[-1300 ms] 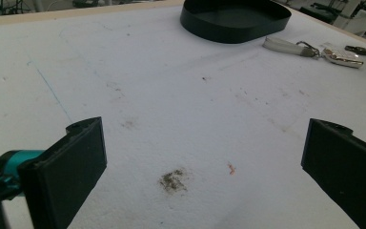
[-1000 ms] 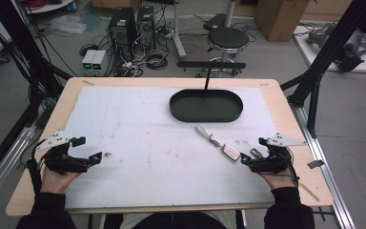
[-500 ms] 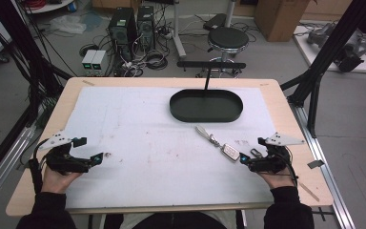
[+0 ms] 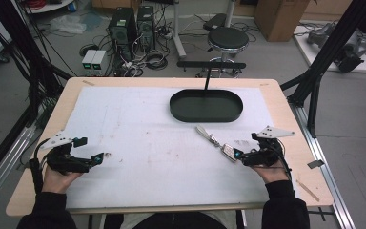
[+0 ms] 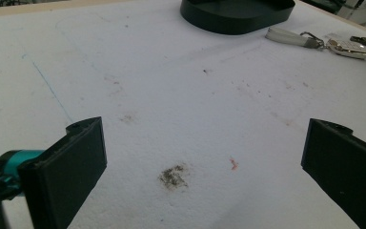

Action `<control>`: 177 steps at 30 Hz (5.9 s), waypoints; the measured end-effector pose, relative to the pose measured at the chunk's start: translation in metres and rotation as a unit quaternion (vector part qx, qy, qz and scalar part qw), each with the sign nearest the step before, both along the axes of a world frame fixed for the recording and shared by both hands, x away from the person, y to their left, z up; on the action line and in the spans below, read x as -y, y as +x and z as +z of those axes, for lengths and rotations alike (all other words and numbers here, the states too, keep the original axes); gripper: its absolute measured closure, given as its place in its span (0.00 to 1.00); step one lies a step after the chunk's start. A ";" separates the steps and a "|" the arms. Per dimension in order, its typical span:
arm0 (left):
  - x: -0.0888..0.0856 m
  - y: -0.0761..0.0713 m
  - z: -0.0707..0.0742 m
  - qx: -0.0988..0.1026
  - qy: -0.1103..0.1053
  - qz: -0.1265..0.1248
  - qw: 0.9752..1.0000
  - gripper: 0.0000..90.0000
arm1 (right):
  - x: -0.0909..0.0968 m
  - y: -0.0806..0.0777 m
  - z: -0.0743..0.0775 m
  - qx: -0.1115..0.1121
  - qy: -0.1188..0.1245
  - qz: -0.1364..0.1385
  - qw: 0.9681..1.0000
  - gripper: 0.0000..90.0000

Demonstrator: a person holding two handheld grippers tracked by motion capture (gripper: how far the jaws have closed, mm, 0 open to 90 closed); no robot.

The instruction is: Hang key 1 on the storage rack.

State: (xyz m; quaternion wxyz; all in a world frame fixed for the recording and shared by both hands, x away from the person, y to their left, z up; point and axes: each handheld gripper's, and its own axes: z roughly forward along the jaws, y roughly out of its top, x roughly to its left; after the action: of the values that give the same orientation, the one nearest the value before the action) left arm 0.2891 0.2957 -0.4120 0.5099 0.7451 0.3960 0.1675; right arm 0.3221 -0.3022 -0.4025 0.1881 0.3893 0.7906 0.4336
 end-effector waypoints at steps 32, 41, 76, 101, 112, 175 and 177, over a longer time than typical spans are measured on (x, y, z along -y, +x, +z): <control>0.000 0.003 -0.002 -0.002 -0.001 -0.007 1.000 0.02 | -0.092 0.069 0.006 -0.067 -0.093 0.058 0.992 0.01; 0.002 0.003 -0.003 -0.006 0.009 -0.013 1.000 0.02 | -0.109 0.087 -0.009 -0.099 -0.102 0.056 0.988 0.01; 0.004 0.004 -0.004 -0.012 0.013 -0.017 1.000 0.02 | -0.103 0.099 -0.015 -0.121 -0.071 0.044 0.989 0.97; 0.004 0.004 -0.005 -0.014 0.015 -0.013 1.000 0.02 | -0.054 0.086 0.050 -0.062 0.131 0.059 0.988 0.97; 0.004 0.005 -0.005 -0.014 0.016 -0.014 1.000 0.02 | -0.051 0.088 0.075 -0.040 0.149 0.072 0.985 0.97; 0.001 0.010 -0.012 -0.024 0.001 -0.020 1.000 0.02 | -0.088 0.209 0.182 0.007 0.159 0.016 0.987 0.97; 0.000 0.010 -0.012 -0.024 0.001 -0.020 0.999 0.02 | -0.090 0.213 0.182 0.008 0.154 0.010 0.988 0.97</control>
State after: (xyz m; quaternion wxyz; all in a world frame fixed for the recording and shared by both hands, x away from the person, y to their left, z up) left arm 0.2990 0.2954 -0.4243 0.5030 0.7571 0.3930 0.1392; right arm 0.5352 -0.2124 -0.2205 0.1281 0.4023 0.7168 0.5549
